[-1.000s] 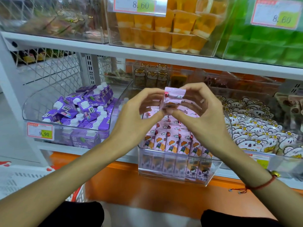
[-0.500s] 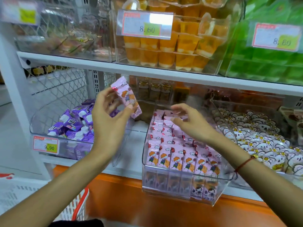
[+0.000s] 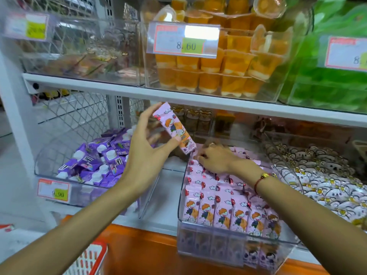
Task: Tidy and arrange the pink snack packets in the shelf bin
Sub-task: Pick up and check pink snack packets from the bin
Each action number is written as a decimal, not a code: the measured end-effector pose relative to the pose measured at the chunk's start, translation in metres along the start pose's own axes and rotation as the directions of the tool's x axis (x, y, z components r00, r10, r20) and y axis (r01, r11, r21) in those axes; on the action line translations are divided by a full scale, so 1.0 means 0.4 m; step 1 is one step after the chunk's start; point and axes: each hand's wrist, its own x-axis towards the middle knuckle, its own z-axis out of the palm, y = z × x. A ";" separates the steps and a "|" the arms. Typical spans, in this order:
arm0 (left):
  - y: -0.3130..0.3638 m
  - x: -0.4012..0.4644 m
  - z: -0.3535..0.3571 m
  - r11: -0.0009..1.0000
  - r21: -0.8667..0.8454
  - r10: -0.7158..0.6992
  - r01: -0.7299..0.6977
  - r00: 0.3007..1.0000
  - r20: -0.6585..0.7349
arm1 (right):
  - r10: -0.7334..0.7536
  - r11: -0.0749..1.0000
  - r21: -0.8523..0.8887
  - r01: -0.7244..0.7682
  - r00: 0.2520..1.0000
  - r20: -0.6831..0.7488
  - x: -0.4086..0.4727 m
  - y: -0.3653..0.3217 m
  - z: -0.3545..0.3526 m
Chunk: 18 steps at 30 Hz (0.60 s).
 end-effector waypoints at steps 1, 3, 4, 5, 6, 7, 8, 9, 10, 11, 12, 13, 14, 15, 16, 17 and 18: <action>-0.002 0.014 0.005 1.000 0.017 0.011 -0.012 0.999 0.035 | -0.015 1.000 0.009 0.015 1.000 -0.004 -0.007 0.002 0.003; -0.019 0.043 0.019 0.999 0.035 0.005 -0.008 0.994 0.106 | -0.051 0.996 0.065 0.053 0.998 -0.033 -0.029 0.004 0.015; -0.032 0.058 0.027 0.999 0.044 -0.012 0.006 0.990 0.141 | -0.066 0.992 0.102 0.071 0.997 -0.049 -0.043 0.005 0.023; -0.046 0.072 0.037 0.998 0.064 -0.031 0.021 0.985 0.172 | -0.072 0.987 0.142 0.079 0.996 -0.057 -0.059 0.006 0.031; -0.063 0.087 0.046 0.995 0.094 -0.049 0.031 0.979 0.197 | -0.070 0.980 0.180 0.080 0.996 -0.059 -0.075 0.008 0.039; -0.081 0.103 0.055 0.989 0.142 -0.063 0.033 0.975 0.212 | -0.066 0.974 0.211 0.077 0.996 -0.062 -0.089 0.009 0.046; -0.099 0.119 0.063 0.977 0.212 -0.075 0.026 0.972 0.224 | -0.062 0.970 0.229 0.077 0.996 -0.069 -0.100 0.010 0.051; -0.115 0.134 0.068 0.951 0.309 -0.083 0.005 0.967 0.240 | -0.061 0.969 0.233 0.078 0.995 -0.078 -0.107 0.010 0.053; -0.126 0.148 0.074 0.910 0.414 -0.091 -0.030 0.959 0.267 | -0.063 0.970 0.229 0.081 0.995 -0.084 -0.112 0.008 0.052; -0.135 0.161 0.078 0.858 0.509 -0.105 -0.068 0.947 0.303 | -0.066 0.971 0.223 0.084 0.994 -0.084 -0.114 0.006 0.050; -0.141 0.170 0.082 0.805 0.583 -0.123 -0.109 0.931 0.344 | -0.070 0.972 0.220 0.087 0.994 -0.083 -0.114 0.004 0.048; -0.144 0.181 0.086 0.752 0.642 -0.144 -0.149 0.913 0.381 | -0.072 0.971 0.222 0.088 0.994 -0.082 -0.115 0.002 0.046; -0.147 0.194 0.090 0.698 0.693 -0.175 -0.178 0.897 0.406 | -0.071 0.969 0.229 0.089 0.994 -0.084 -0.116 0.001 0.045; -0.147 0.207 0.094 0.646 0.738 -0.218 -0.193 0.881 0.421 | -0.069 0.968 0.236 0.088 0.994 -0.087 -0.116 0.001 0.045; -0.142 0.222 0.097 0.598 0.777 -0.266 -0.199 0.865 0.426 | -0.067 0.967 0.240 0.087 0.994 -0.090 -0.116 0.001 0.044; -0.132 0.233 0.100 0.566 0.797 -0.305 -0.213 0.844 0.442 | -0.067 0.966 0.241 0.087 0.994 -0.090 -0.116 0.001 0.043; -0.124 0.245 0.104 0.543 0.807 -0.336 -0.231 0.821 0.461 | -0.069 0.966 0.243 0.089 0.994 -0.090 -0.116 0.002 0.043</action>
